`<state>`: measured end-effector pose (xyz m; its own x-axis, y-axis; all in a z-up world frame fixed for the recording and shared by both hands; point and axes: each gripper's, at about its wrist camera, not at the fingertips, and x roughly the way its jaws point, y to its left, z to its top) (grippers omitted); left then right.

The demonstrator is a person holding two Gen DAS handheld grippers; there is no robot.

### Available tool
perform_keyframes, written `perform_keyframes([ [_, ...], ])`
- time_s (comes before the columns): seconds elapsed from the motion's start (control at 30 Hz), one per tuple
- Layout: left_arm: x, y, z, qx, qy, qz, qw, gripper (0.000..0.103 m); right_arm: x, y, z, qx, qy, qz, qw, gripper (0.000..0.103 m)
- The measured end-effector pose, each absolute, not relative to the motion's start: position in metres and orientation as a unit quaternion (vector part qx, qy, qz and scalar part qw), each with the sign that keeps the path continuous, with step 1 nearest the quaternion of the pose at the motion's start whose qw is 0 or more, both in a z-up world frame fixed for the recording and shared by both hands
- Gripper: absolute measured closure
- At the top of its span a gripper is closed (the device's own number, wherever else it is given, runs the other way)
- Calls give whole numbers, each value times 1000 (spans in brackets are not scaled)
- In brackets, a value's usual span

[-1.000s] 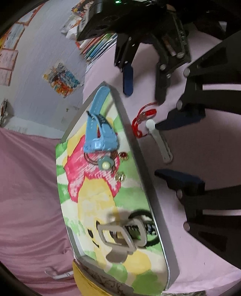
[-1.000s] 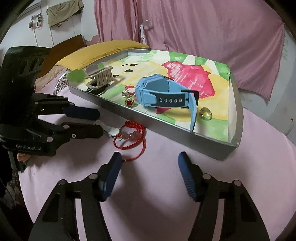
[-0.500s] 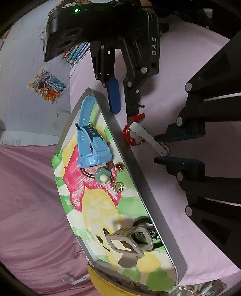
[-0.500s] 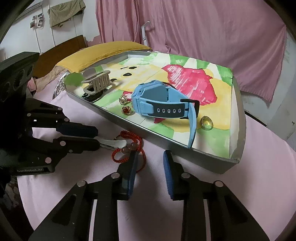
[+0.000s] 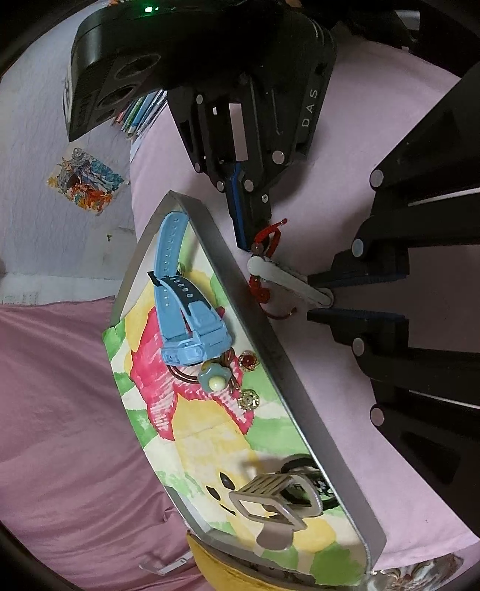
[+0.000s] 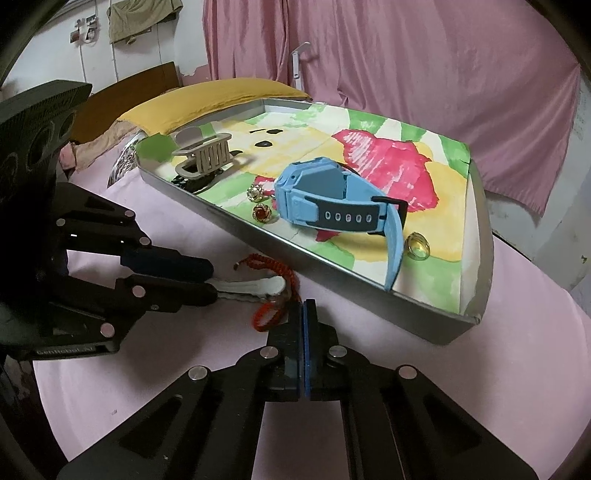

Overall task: Organize jewelry
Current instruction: 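Grasp the white hair clip with the left tool while the right tool grasps the red beaded bracelet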

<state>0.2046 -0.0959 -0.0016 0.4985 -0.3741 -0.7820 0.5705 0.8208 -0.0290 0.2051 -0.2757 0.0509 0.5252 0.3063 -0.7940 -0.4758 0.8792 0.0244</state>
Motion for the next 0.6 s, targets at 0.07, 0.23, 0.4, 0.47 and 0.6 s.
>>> perform_keyframes([
  [0.07,202,-93,-2,109,419,-274,858,92,202,-280,51,-95,433,222,869,102],
  [0.23,190,-85,-2,100,422,-265,861,92,194,-289,51,-91,434,215,870,102],
  [0.4,175,-76,-2,98,425,-249,865,92,183,-296,51,-90,434,207,872,102],
  [0.47,172,-73,-2,97,427,-244,866,92,181,-299,51,-89,434,204,873,102],
  [0.6,167,-71,-1,92,431,-235,866,92,177,-302,52,-85,434,198,875,102],
])
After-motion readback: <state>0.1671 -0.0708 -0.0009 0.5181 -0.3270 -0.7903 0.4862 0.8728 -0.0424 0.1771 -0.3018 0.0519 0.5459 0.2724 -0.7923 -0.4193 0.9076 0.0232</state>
